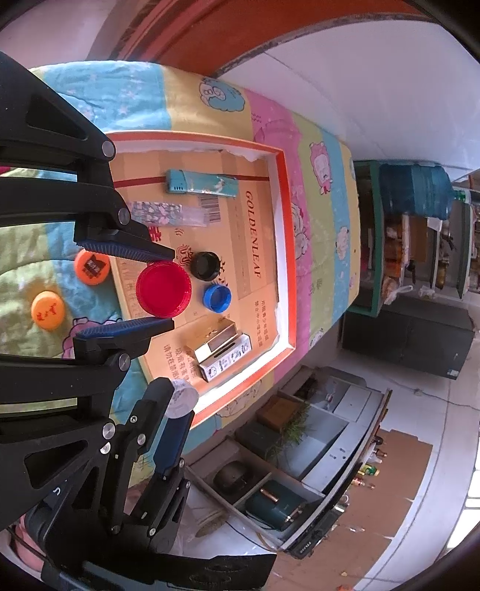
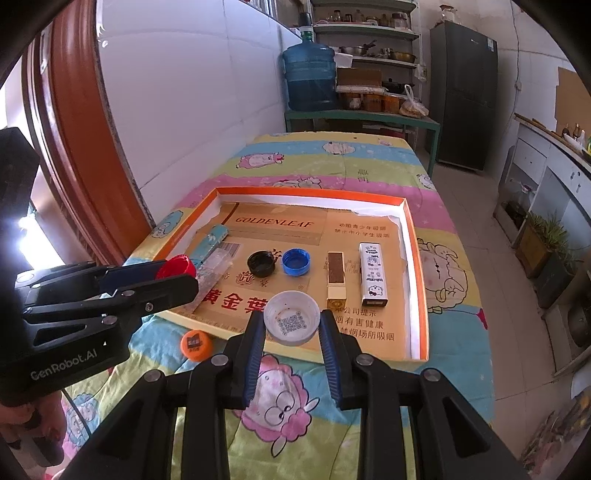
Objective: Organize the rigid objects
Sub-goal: 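Lower the red cap and white cap over the tray with both grippers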
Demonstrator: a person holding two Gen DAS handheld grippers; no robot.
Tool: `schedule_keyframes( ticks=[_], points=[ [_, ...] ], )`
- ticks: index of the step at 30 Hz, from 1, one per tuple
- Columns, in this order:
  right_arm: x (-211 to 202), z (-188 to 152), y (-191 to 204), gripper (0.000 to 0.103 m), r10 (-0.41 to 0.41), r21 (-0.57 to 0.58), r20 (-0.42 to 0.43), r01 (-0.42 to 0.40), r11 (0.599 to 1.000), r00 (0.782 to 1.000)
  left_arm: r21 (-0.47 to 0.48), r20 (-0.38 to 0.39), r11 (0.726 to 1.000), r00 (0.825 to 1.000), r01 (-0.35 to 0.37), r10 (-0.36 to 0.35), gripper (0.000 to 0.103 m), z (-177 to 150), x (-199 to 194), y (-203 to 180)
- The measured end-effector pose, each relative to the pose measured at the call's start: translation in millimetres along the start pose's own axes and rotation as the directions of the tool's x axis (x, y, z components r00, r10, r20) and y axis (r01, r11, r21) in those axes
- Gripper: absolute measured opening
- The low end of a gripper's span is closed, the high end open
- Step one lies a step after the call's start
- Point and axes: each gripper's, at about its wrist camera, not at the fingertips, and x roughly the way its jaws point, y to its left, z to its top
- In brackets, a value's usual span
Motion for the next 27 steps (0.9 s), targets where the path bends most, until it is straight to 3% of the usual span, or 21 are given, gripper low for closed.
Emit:
schedule_keyframes(
  ticks=[27],
  points=[
    [53,-7,-50,0.030,-0.048,0.095,-0.098,0.057,0.994,0.994,0.021,-0.104,1.000,0.995,-0.002,0.004,0.031,14,74,-9]
  ],
)
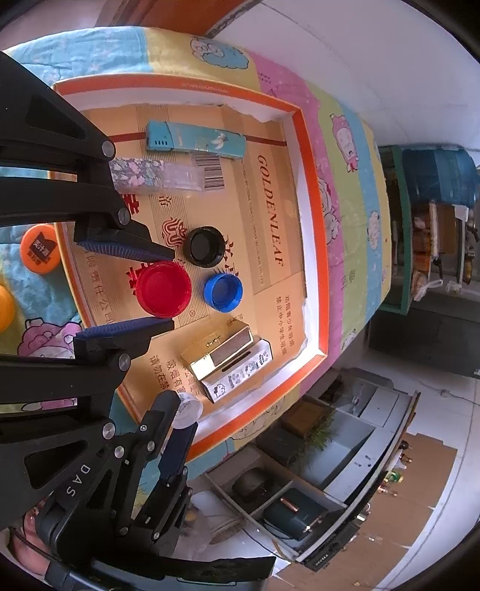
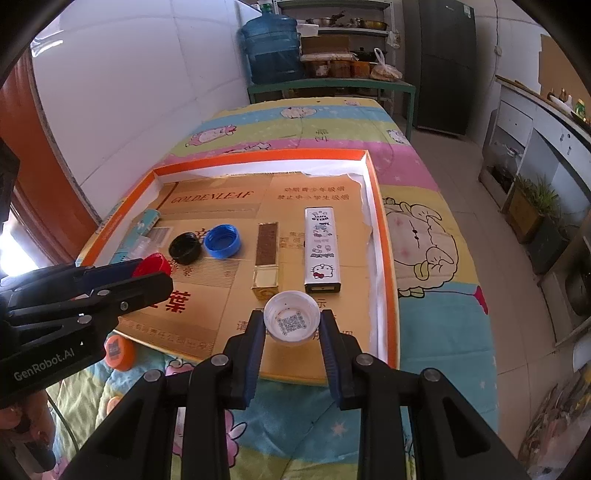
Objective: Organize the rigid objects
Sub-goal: 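Lower the red cap and white cap over the tray with both grippers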
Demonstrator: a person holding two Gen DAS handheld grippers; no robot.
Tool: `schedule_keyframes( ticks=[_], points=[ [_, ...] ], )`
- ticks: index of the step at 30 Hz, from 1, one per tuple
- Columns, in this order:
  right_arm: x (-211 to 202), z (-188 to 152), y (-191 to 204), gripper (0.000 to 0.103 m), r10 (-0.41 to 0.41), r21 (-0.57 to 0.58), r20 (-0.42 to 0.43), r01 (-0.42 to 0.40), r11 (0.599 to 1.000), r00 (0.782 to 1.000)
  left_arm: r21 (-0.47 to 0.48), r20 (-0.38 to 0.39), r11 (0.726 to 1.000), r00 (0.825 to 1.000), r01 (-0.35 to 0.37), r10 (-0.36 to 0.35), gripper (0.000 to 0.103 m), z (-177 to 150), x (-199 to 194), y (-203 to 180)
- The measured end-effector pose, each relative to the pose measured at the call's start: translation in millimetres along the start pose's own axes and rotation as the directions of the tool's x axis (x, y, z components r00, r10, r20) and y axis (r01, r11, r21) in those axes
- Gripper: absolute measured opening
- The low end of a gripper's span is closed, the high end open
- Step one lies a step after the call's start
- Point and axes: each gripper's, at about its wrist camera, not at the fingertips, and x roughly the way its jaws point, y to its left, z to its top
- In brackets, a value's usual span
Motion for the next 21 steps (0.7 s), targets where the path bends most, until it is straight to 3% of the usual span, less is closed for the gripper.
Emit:
schedule_keyframes(
  ticks=[21],
  points=[
    [16,6,-6,0.030,-0.014,-0.011,-0.026,0.014,1.000,1.000,0.025,-0.060,0.999,0.998,-0.033,0.035,0.031,4,31,0]
  ],
)
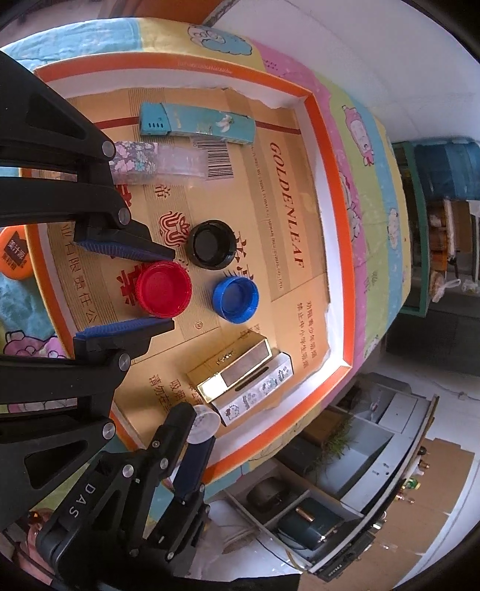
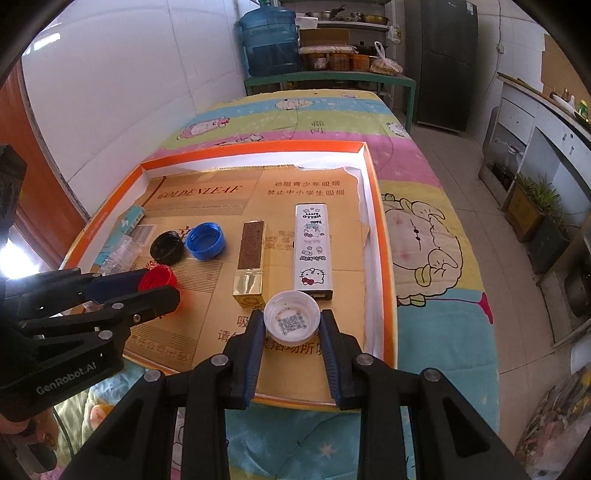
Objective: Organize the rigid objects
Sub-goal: 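Lower the red cap and white cap over the tray with both grippers, then open the left gripper to drop the red cap while the right releases the white cap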
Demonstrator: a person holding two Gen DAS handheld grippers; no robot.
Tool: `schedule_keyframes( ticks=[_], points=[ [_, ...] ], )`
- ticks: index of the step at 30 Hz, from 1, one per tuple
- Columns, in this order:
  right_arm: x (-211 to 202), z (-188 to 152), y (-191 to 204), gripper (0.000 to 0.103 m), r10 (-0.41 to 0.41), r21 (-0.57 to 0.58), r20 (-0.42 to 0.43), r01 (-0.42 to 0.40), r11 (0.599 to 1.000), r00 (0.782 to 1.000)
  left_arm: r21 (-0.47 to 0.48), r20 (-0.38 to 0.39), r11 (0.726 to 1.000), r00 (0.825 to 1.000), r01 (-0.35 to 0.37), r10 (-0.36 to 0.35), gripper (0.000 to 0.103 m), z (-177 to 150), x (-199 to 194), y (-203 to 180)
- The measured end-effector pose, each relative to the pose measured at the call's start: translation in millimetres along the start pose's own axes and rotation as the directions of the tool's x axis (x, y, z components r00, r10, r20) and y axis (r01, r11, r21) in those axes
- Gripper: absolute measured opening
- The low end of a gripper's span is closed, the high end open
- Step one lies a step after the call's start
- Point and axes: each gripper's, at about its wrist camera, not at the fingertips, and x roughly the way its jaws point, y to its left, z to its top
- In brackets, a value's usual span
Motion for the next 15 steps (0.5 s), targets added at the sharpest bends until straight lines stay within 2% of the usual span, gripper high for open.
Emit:
schedule_keyframes(
  ticks=[7,15],
  points=[
    [3.5,0.5,3.1,0.030,-0.015,-0.022,-0.003,0.015,1.000,1.000,0.029,0.014,0.999,1.000,-0.024,0.023,0.031,-0.9,1.6,-4.0],
    [3.3,0.6,3.2,0.030,-0.016,-0.021,-0.003,0.016,1.000,1.000,0.017,0.015,1.000,1.000,0.004,-0.004,0.035,-1.6,-0.1,-0.9]
  ],
)
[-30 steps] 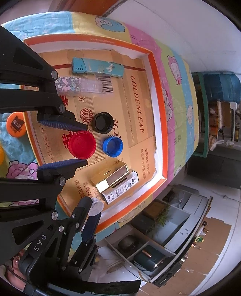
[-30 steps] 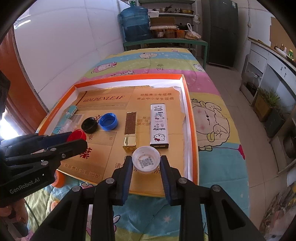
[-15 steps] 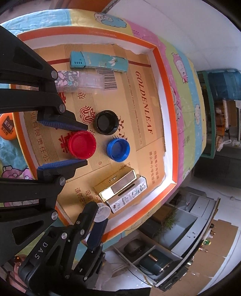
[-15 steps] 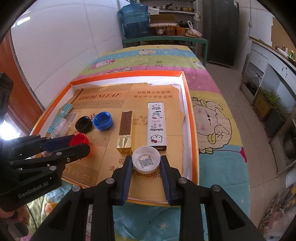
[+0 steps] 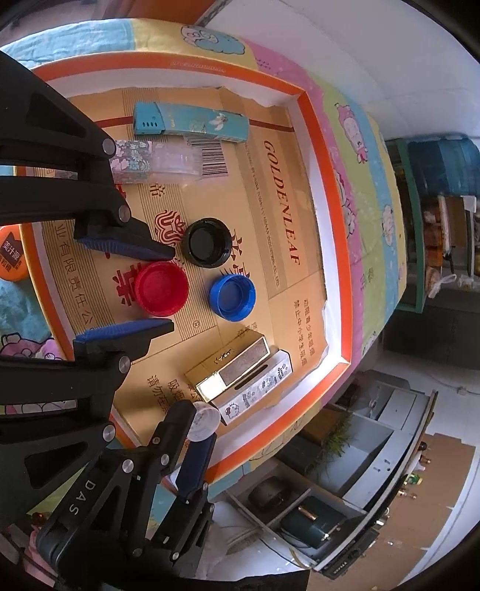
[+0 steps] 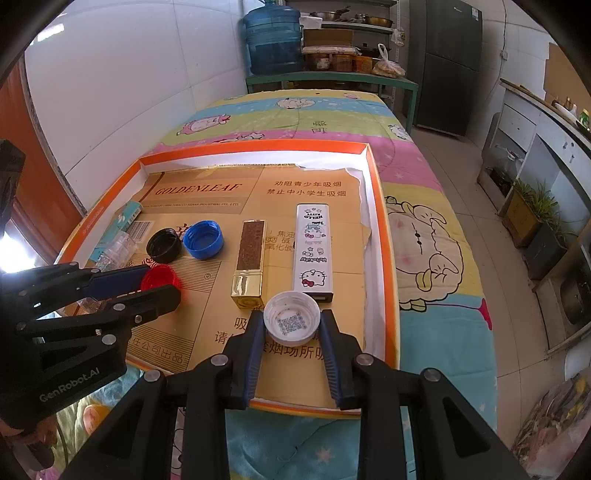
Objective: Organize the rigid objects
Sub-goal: 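Open the left gripper to drop the red cap while the right releases the white cap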
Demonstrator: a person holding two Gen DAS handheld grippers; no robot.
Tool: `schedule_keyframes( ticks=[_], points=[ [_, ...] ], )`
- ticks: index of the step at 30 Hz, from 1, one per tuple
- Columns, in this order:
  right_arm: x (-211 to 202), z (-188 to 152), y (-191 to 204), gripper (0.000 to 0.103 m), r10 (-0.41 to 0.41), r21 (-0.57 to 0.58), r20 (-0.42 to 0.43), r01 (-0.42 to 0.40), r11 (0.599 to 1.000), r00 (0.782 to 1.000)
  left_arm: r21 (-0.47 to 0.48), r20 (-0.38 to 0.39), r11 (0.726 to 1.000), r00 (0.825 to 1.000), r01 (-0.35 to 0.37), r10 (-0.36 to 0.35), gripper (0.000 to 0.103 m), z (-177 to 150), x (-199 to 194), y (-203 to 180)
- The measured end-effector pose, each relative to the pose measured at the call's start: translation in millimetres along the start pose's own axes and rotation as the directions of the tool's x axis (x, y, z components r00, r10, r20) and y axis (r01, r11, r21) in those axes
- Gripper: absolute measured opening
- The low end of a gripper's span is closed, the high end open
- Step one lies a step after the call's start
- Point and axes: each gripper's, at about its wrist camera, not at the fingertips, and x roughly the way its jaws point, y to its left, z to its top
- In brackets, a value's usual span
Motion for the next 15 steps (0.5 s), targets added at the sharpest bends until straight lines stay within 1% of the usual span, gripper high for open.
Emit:
schedule_keyframes(
  ticks=[2,4,15],
  points=[
    [-0.1,0.0,-0.2,0.030,0.001,0.000,0.000,-0.001,1.000,1.000,0.001,-0.001,1.000,1.000,0.001,-0.001,0.045,0.1,0.5,0.5],
    [0.0,0.0,-0.2,0.031,0.004,0.001,-0.001,-0.004,1.000,1.000,0.005,0.000,1.000,1.000,-0.004,0.004,0.047,-0.3,0.5,-0.1],
    [-1.6,-1.2,-1.0,0.032,0.018,0.010,-0.004,-0.018,1.000,1.000,-0.008,0.023,1.000,1.000,0.001,-0.001,0.048,-1.2,-6.6,1.7]
  ],
)
